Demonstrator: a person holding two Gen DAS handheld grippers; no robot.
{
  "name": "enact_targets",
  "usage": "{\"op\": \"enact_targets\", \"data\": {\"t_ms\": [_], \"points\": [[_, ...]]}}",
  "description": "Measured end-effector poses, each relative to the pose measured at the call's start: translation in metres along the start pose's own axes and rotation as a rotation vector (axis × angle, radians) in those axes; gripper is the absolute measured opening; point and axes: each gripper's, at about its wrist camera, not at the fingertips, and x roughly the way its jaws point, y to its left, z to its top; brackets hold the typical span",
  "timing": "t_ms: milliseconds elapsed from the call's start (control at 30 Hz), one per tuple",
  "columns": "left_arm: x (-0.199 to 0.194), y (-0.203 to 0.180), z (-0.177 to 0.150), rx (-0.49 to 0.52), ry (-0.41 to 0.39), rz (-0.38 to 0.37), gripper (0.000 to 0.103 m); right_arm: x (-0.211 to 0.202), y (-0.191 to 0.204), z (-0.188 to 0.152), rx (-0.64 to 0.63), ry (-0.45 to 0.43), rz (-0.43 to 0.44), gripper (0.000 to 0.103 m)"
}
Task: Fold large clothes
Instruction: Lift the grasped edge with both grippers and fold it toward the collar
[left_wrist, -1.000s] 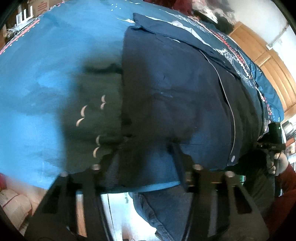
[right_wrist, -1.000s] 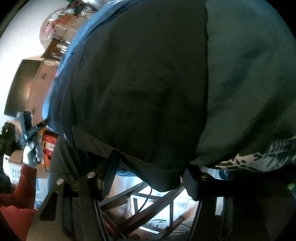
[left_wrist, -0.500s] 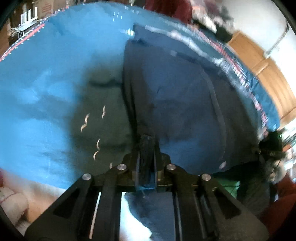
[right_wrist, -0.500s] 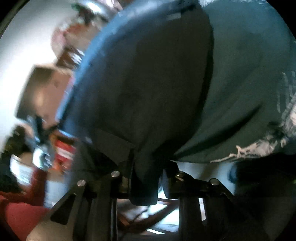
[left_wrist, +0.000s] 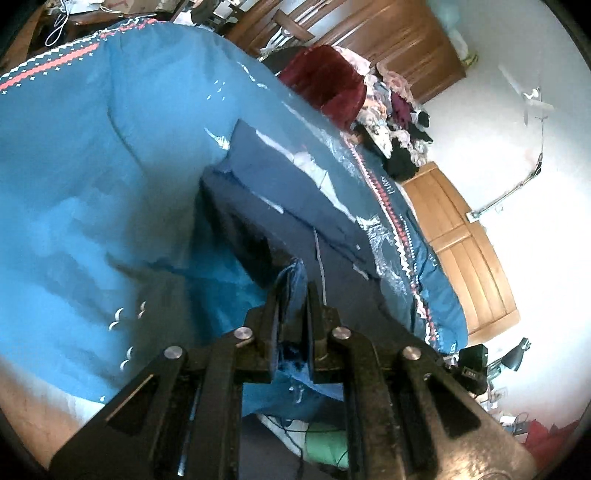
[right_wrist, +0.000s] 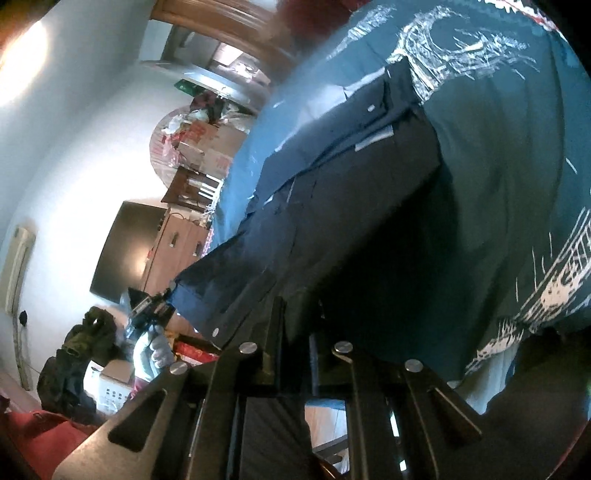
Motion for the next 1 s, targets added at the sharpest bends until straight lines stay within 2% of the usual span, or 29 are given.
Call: {"op": "enact_targets", "data": {"t_ms": [100,167,300,400,533,633,733,800,833,867,933,1000], "points": [[0.002,-0.007,0.008,-0.008,-0.013,-0.021,0.011,-0.005,0.011,0.013,-0.018,-0.022,0.007,0.013],[0.003,-0.016,0.024,0.002,-0.031,-0.034,0.011,-0.007,0.019,0.038,-0.035,-0.045,0.010,0.013],[0.016,-0.035,0.074,0.039,-0.074,-0.065,0.011,-0.004,0.033,0.114,-0.103,-0.088,-0.009,0.013],[0.039,-0.050,0.117,0.092,-0.093,-0.054,0.012,0.015,0.034,0.187,-0.143,-0.101,-0.036,0.013],[0.093,-0.048,0.170,0.111,-0.078,-0.015,0.012,0.060,0.008,0.272,-0.142,-0.070,-0.079,0.013],[0.147,-0.032,0.203,0.105,-0.022,0.045,0.017,0.101,-0.023,0.324,-0.132,-0.039,-0.130,0.014],[0.218,-0.005,0.227,0.096,0.051,0.158,0.031,0.139,-0.064,0.358,-0.119,-0.002,-0.207,0.018],[0.262,0.018,0.234,0.085,0.103,0.241,0.035,0.166,-0.099,0.373,-0.091,0.037,-0.274,0.027],[0.281,0.033,0.237,0.062,0.120,0.290,0.035,0.178,-0.118,0.378,-0.066,0.049,-0.326,0.038],[0.301,0.048,0.239,0.049,0.145,0.342,0.036,0.185,-0.129,0.380,-0.045,0.065,-0.347,0.038],[0.319,0.065,0.240,0.023,0.171,0.399,0.041,0.191,-0.145,0.379,0.004,0.070,-0.332,0.043],[0.316,0.065,0.241,0.016,0.149,0.366,0.049,0.188,-0.146,0.375,-0.014,0.049,-0.289,0.051]]}}
